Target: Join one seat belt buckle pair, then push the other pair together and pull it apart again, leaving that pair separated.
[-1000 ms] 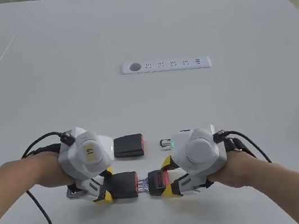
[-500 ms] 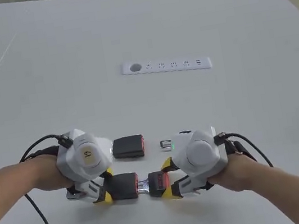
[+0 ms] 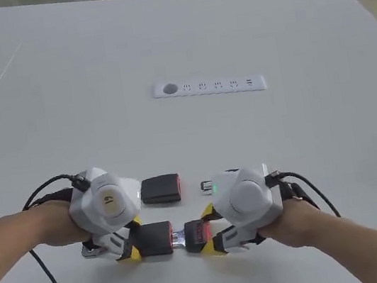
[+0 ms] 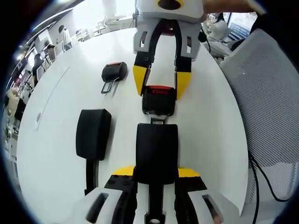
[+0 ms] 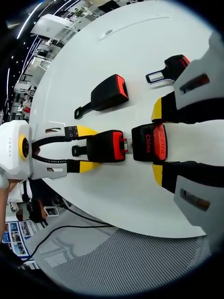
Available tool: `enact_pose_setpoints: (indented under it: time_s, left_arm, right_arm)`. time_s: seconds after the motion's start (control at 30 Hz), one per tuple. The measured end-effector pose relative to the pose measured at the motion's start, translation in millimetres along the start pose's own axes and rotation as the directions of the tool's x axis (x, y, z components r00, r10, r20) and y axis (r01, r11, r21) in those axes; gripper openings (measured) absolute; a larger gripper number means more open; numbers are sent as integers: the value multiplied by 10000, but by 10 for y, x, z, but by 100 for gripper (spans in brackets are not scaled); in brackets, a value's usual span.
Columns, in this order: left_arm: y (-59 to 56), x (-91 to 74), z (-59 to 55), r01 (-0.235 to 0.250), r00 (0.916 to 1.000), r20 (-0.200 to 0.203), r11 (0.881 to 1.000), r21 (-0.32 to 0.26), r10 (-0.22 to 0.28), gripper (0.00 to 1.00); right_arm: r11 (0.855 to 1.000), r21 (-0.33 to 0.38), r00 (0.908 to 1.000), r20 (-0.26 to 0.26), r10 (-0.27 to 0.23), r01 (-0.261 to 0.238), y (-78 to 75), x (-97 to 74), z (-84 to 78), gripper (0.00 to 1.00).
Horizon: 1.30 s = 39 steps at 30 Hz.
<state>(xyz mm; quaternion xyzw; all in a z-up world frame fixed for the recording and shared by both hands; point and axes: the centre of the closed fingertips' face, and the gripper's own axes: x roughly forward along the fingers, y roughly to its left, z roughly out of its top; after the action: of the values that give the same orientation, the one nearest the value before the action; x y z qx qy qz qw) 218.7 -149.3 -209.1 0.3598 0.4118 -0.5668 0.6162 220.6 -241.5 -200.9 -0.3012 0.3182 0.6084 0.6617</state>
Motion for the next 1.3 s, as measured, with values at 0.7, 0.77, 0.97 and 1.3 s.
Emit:
enact_pose_setpoints:
  time_s: [0.7,0.77,0.97,1.3]
  left_arm:
    - [3,-2,-7,21,10000,-86,9999,121,-20,30]
    - [7,-1,-11,29,10000,-69,9999,97,-29,30]
    - [13,6,-2,51,10000,-64,10000,78,-51,30]
    - [3,6,14,4,9999,-154,10000,81,-3,30]
  right_arm:
    - [9999,10,9999,-87,102,-102,43,45,92,28]
    - [9999,45,9999,-95,103,-103,38,48,90,28]
    - [9999,123,9999,-120,86,-85,37,71,115,28]
    - [9999,-135,9998,-167,58,-60,21,58,120,28]
